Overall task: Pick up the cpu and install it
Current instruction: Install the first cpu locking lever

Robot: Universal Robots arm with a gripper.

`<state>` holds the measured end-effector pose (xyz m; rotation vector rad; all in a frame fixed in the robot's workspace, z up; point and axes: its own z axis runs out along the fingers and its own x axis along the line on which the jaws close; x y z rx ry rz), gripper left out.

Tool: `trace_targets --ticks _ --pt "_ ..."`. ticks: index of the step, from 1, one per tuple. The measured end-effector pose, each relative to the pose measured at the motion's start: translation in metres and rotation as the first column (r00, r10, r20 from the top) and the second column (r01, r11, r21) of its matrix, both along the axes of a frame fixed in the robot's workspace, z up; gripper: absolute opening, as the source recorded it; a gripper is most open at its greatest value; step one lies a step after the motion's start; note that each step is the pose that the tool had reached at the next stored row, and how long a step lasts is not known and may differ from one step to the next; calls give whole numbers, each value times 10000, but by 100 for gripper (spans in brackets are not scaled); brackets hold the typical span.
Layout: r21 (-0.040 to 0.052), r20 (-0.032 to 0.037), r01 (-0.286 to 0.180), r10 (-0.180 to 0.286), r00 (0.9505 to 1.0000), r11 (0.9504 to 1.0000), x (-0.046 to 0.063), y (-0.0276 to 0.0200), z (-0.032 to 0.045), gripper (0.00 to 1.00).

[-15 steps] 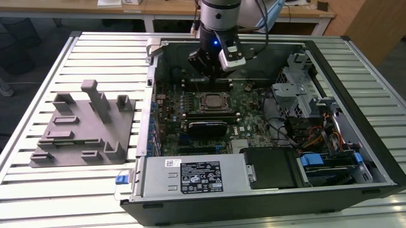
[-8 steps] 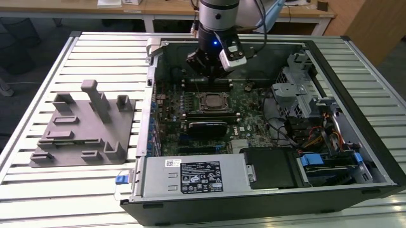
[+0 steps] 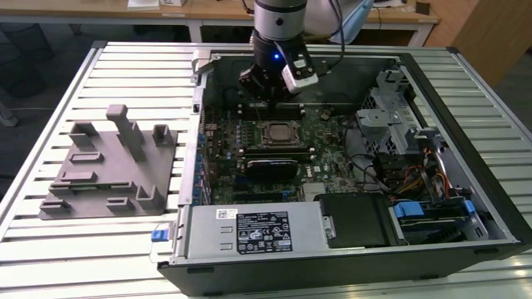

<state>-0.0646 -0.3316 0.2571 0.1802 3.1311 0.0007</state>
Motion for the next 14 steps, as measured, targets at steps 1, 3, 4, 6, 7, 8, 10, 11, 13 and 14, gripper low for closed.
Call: trace_targets --ticks 1,3,4,6,7,8,10,11,13,14 --pt "0 0 -46 46 10000 10000 -14 0 0 11" --pt "-1 0 -129 129 9999 9999 -40 0 0 11" --pt "-1 -1 -151 151 9999 9999 -60 0 0 11" --pt "0 1 -158 158 9999 9999 -113 0 -1 11" --pt "-1 1 -158 158 9999 9999 -137 0 -2 11" --pt "0 3 -157 157 9999 9999 -160 0 -2 11" --pt "1 5 -157 157 9999 9999 -187 3 -4 11" --pt "-1 6 -158 158 9999 9999 -202 4 -4 11" --pt "-1 12 -158 158 9999 9999 -244 5 -5 11" --pt "0 18 -158 158 9999 9999 -270 6 -6 11"
